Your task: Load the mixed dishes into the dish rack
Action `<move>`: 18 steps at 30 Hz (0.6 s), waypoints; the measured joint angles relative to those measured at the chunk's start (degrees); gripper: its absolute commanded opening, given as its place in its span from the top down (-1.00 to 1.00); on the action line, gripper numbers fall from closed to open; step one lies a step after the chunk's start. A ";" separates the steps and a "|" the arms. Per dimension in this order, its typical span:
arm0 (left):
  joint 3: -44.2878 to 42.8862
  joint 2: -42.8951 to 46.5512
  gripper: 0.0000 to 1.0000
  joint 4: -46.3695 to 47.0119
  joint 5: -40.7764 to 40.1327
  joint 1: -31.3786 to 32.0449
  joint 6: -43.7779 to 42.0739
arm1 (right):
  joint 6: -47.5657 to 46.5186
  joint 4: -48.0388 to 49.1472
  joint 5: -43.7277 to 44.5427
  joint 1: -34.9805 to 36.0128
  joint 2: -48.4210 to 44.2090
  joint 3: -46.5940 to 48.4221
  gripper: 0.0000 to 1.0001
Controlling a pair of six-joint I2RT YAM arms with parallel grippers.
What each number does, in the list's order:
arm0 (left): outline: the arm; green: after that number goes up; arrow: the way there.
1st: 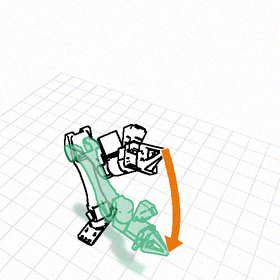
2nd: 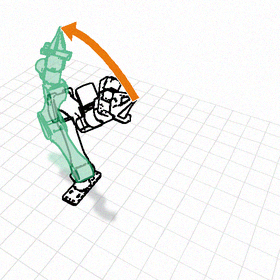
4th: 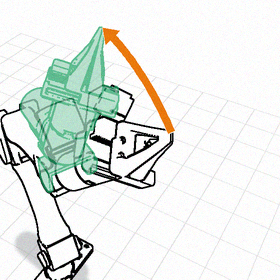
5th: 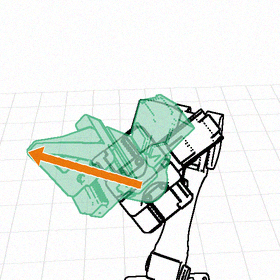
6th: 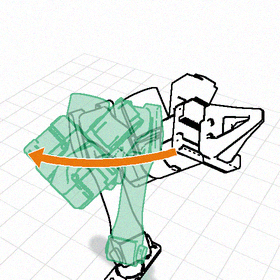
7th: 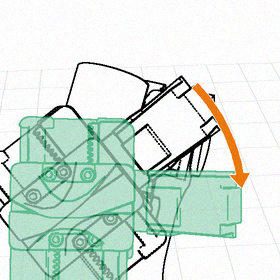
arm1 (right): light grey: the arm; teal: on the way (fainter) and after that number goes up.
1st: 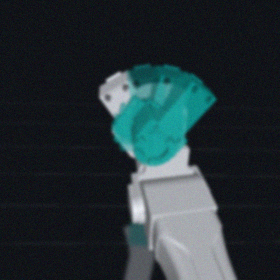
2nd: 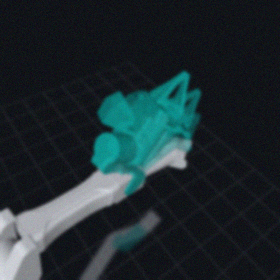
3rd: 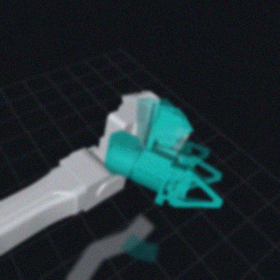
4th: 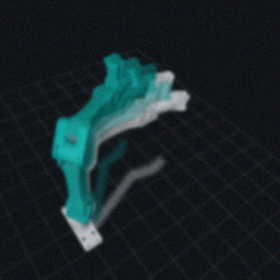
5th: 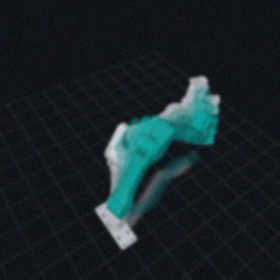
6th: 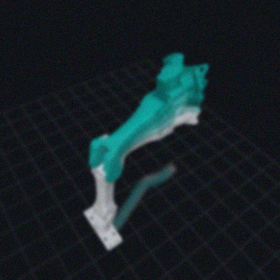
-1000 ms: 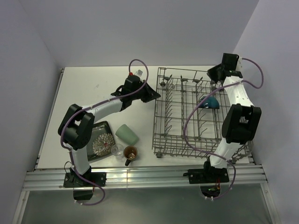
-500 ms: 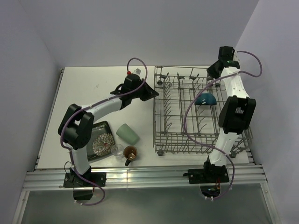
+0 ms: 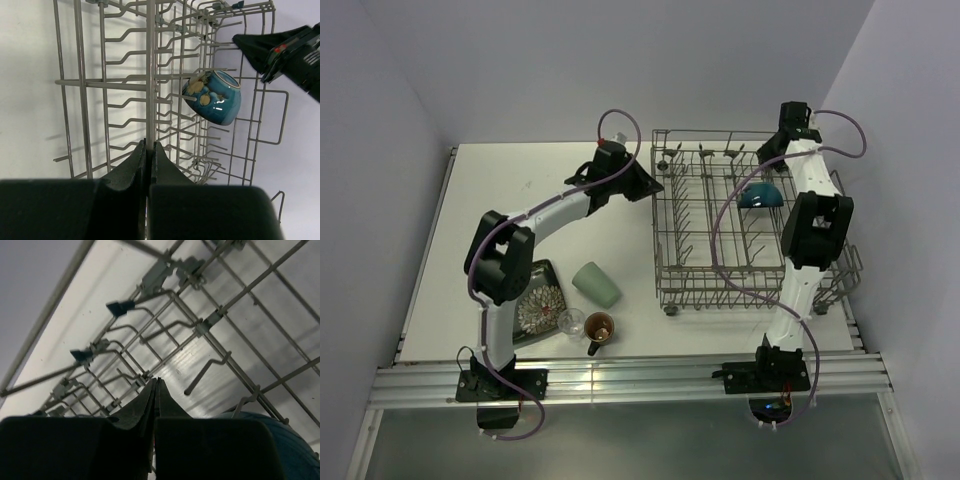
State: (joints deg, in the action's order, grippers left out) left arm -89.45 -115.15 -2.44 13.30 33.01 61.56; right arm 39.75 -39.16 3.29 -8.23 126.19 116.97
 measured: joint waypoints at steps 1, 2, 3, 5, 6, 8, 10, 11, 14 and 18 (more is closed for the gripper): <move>-1.38 -0.96 1.00 -0.44 0.46 0.00 -0.15 | -0.33 0.94 -0.09 0.00 -1.01 -2.05 1.00; -2.49 -1.64 1.00 -0.83 0.79 0.00 -0.33 | -0.61 1.70 -0.31 0.04 -2.14 -4.31 1.00; -3.72 -2.43 1.00 -1.38 1.07 0.00 -0.42 | -0.81 1.81 -0.42 0.11 -3.08 -5.60 1.00; -5.44 -3.48 1.00 -2.34 1.60 -0.04 -0.55 | -1.60 2.10 -0.76 0.35 -4.70 -7.21 1.00; -6.01 -3.76 0.96 -2.73 1.84 -0.09 -0.61 | -2.10 2.29 -0.90 0.63 -5.70 -7.65 1.00; -6.47 -3.96 0.81 -3.26 1.92 -0.13 -0.68 | -3.30 2.32 -0.94 1.44 -7.80 -7.85 0.92; -6.75 -3.96 0.40 -3.87 1.84 -0.22 -0.85 | -4.24 2.54 -0.90 2.43 -10.36 -7.85 0.63; -6.80 -3.93 0.24 -4.66 1.90 -0.22 -0.55 | -4.83 2.64 -0.94 2.89 -11.93 -7.85 0.52; -6.69 -3.93 -0.23 -6.56 1.73 -0.31 -0.52 | -6.25 2.19 -1.22 4.02 -15.50 -5.86 0.21; -4.61 -1.99 -0.44 -9.33 0.74 -0.50 -0.96 | -7.19 1.01 -2.01 4.15 -17.73 -1.97 0.05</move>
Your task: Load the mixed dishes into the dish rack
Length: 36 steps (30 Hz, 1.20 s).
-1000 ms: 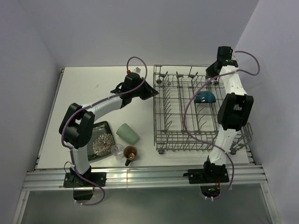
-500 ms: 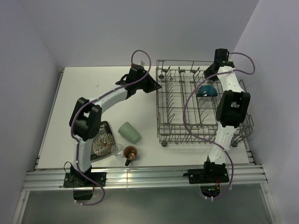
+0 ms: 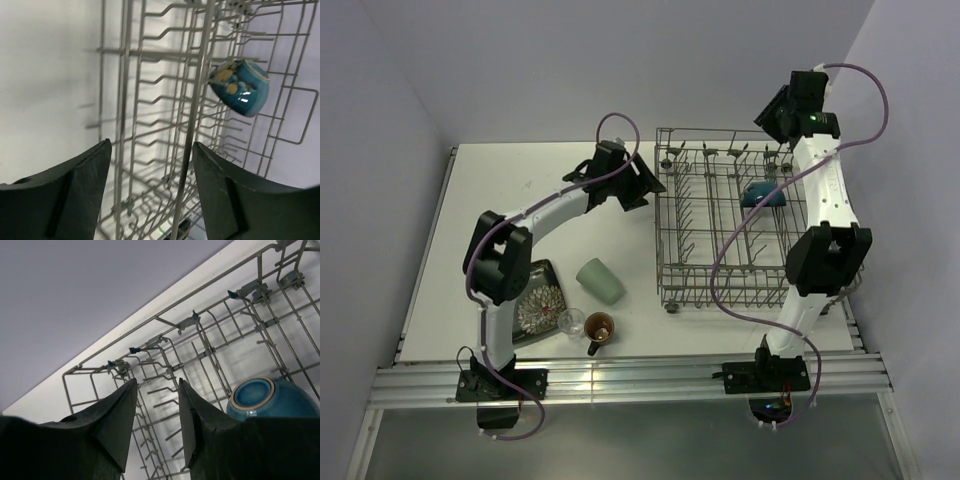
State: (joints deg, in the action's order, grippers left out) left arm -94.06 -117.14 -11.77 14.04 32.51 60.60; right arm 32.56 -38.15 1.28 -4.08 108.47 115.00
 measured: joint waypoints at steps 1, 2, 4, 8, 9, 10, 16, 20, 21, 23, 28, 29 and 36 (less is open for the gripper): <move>1.01 1.31 -0.47 -0.76 -0.42 -0.13 -0.44 | -0.04 -0.57 -0.28 -0.04 -0.81 0.11 0.00; 1.88 2.51 -0.49 -1.64 -0.81 -0.24 -1.01 | -0.04 -1.42 -0.74 -0.04 -1.62 0.11 -0.02; 3.98 6.32 -0.60 -3.78 -1.81 -0.61 -2.80 | 0.04 -3.21 -1.60 0.09 -3.87 -0.22 -0.04; 7.98 16.46 -0.65 -7.69 -3.34 -2.38 -7.72 | 0.28 -6.60 -3.32 1.22 -10.29 -2.19 -0.04; 8.61 19.06 -0.65 -8.52 -3.37 -3.21 -9.20 | 0.33 -7.43 -3.98 1.99 -12.81 -3.04 -0.04; 9.18 21.55 -0.65 -9.35 -3.34 -4.13 -10.69 | 0.37 -7.89 -4.50 2.93 -15.02 -4.04 -0.04; 16.02 30.69 -0.64 -15.63 -1.38 -12.22 -19.65 | 0.68 -9.29 -10.97 11.91 -31.76 -14.29 -0.04; 22.84 30.29 -0.62 -19.37 0.74 -15.23 -23.58 | 1.05 -10.60 -15.87 13.97 -45.13 -26.21 -0.04; 24.44 30.08 -0.62 -20.31 1.60 -15.54 -24.37 | 1.01 -10.93 -16.52 13.97 -48.09 -28.85 -0.04; 26.86 29.75 -0.61 -21.88 3.82 -15.78 -25.97 | 0.81 -12.74 -17.46 13.94 -53.00 -32.61 -0.04; 30.84 29.92 -0.61 -21.35 8.26 -15.76 -28.09 | -0.39 -16.81 -18.32 13.94 -60.67 -36.46 -0.04; 31.82 30.10 -0.61 -20.79 9.14 -15.76 -28.35 | -0.76 -17.38 -18.43 13.94 -61.77 -36.44 -0.04; 39.23 30.34 -0.57 -17.33 13.70 -15.78 -28.41 | -2.45 -19.19 -18.53 13.94 -62.73 -34.64 -0.04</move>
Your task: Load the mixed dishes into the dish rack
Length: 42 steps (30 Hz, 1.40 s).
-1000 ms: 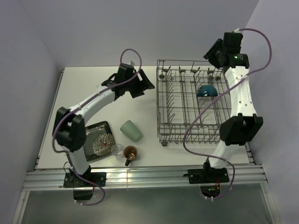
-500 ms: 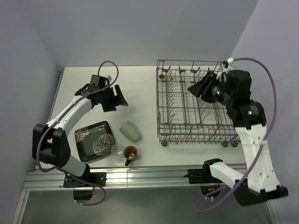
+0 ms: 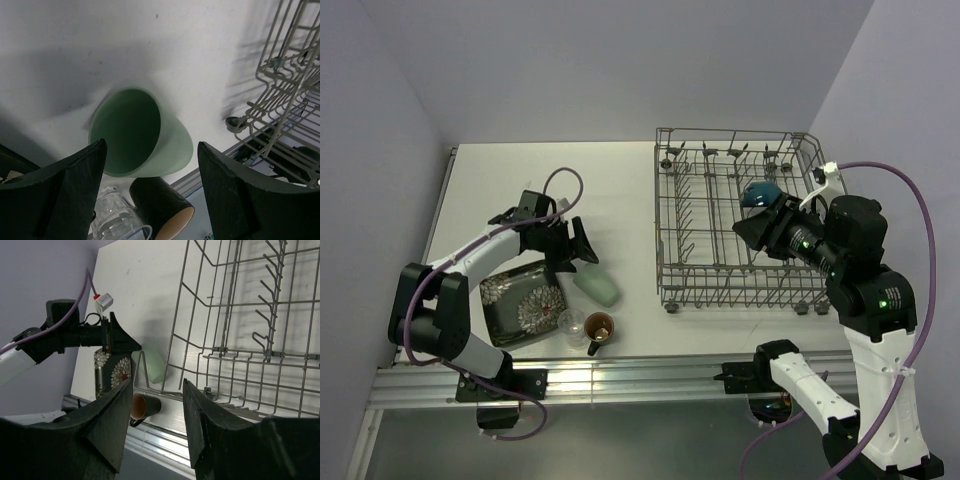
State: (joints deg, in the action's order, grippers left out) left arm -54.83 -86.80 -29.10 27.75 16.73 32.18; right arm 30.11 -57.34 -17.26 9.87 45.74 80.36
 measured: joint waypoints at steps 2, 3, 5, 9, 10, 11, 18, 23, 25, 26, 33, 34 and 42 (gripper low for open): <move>2.21 -0.02 -0.54 1.25 1.18 0.00 0.09 | -0.20 -0.11 0.00 0.00 0.00 0.04 -0.04; 2.89 -0.02 -0.53 1.57 1.66 0.02 0.11 | -0.28 -0.26 -0.02 0.00 0.00 0.04 -0.04; 3.85 -0.02 -0.48 2.58 3.17 0.02 0.13 | -0.46 -0.39 -0.15 0.00 0.00 0.00 -0.04; 4.20 -0.02 -0.34 5.01 5.84 0.28 0.15 | -0.81 -0.50 -0.20 0.00 0.00 -0.02 -0.04; 4.20 -0.02 -0.29 5.60 6.38 0.44 0.15 | -0.85 -0.50 -0.22 0.00 0.00 -0.02 -0.04; 4.20 -0.07 -0.16 6.08 6.97 0.63 0.09 | -0.92 -0.50 -0.22 0.00 0.00 -0.02 -0.04; 3.30 -3.06 0.34 6.75 8.41 2.45 -0.09 | -1.18 -0.48 -0.35 0.02 0.39 -0.02 -0.04; 2.54 -4.15 0.55 6.62 9.90 3.45 0.17 | -1.57 -0.50 0.07 0.50 0.59 -0.02 -0.04; 2.25 -4.20 0.56 6.78 10.38 3.91 0.20 | -1.75 -0.50 0.28 0.66 0.59 -0.02 -0.04; 2.25 -4.26 0.61 6.84 10.64 4.02 0.22 | -1.79 -0.50 0.33 0.68 0.59 0.00 -0.04; 2.25 -6.08 1.00 8.39 13.46 4.31 2.67 | -2.54 -0.57 1.40 1.05 0.63 0.00 -0.04; 2.25 -5.88 1.00 8.52 13.35 4.42 3.04 | -2.58 -0.55 1.44 1.09 0.63 0.00 -0.04; -3.69 0.76 1.00 2.69 -1.92 8.15 3.89 | -2.78 -0.55 2.14 1.25 0.31 -0.17 -0.04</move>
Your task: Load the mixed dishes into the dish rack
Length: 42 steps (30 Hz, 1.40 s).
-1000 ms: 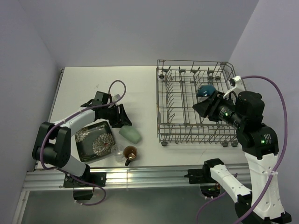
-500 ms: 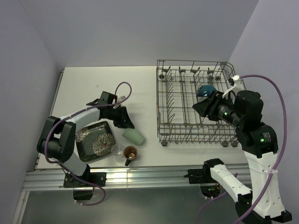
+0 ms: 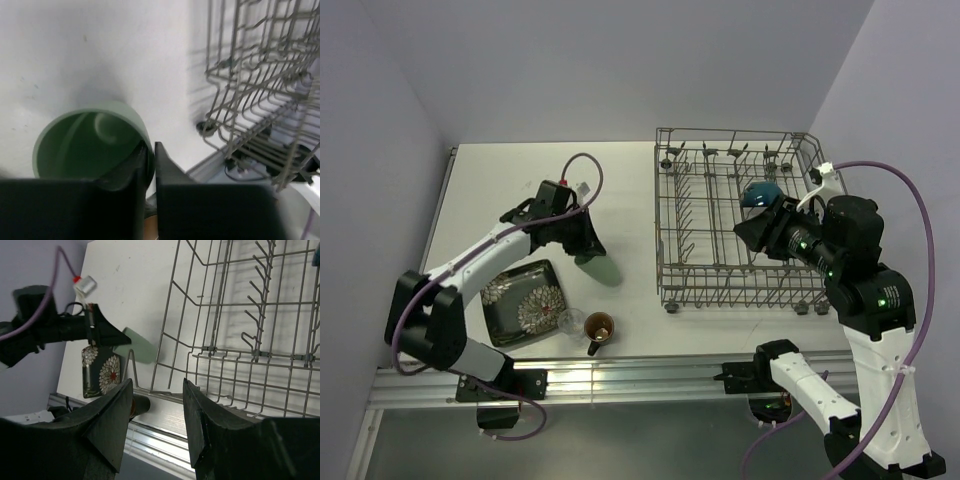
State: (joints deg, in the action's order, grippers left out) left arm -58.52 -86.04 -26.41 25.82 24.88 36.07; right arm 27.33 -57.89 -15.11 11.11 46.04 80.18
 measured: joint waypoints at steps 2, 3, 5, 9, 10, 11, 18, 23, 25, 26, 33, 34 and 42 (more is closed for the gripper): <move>-2.64 2.91 1.00 -1.03 -5.33 1.60 -0.66 | 0.00 -0.02 0.11 0.00 -0.35 -0.28 -0.04; -3.74 4.31 1.00 -1.60 -7.98 2.25 -0.83 | 0.00 -0.04 0.13 0.00 -0.50 -0.39 -0.04; -5.20 7.19 1.00 -2.21 -12.70 3.61 -1.14 | 0.00 -0.04 0.28 0.00 -0.63 -0.42 -0.04; -5.31 10.64 1.00 -3.19 -19.80 5.81 -1.44 | 0.00 -0.04 0.28 0.00 -0.61 -0.42 -0.04; -4.98 10.95 0.99 -3.37 -21.64 6.58 -1.46 | 0.00 -0.04 0.28 0.00 -0.61 -0.42 -0.04; -4.46 11.08 1.00 -3.56 -23.47 7.32 -1.46 | 0.00 -0.04 0.26 0.00 -0.63 -0.42 -0.04; 0.20 10.56 1.00 -6.75 -34.97 14.95 -0.24 | 0.02 -0.04 0.22 0.22 -0.94 -1.16 -0.04; 0.76 8.41 0.90 -7.74 -41.03 19.76 1.62 | 0.02 -0.17 0.02 0.39 -1.46 -2.12 -0.04; 0.76 7.06 0.71 -8.15 -42.71 20.79 2.47 | 0.02 -0.15 0.02 0.44 -1.86 -2.62 -0.04; 0.76 6.43 0.66 -8.44 -43.36 21.24 2.84 | 0.02 -0.26 0.00 0.52 -2.05 -2.84 -0.04; 0.61 3.67 0.00 -9.07 -46.07 24.02 5.20 | 0.02 -0.37 -0.20 0.96 -2.21 -3.08 -0.04; 0.61 3.65 -0.06 -9.14 -46.31 24.28 5.40 | 0.02 -0.39 -0.20 1.07 -2.21 -3.08 -0.04; -0.37 3.65 -0.43 -10.32 -47.74 25.14 7.10 | -0.02 -0.39 -0.20 1.92 -2.21 -3.39 -0.04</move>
State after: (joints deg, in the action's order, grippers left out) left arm -58.89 -82.39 -36.73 -21.91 50.02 43.18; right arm 27.31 -58.28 -15.31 13.04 43.83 76.79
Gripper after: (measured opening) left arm 0.696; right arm 0.522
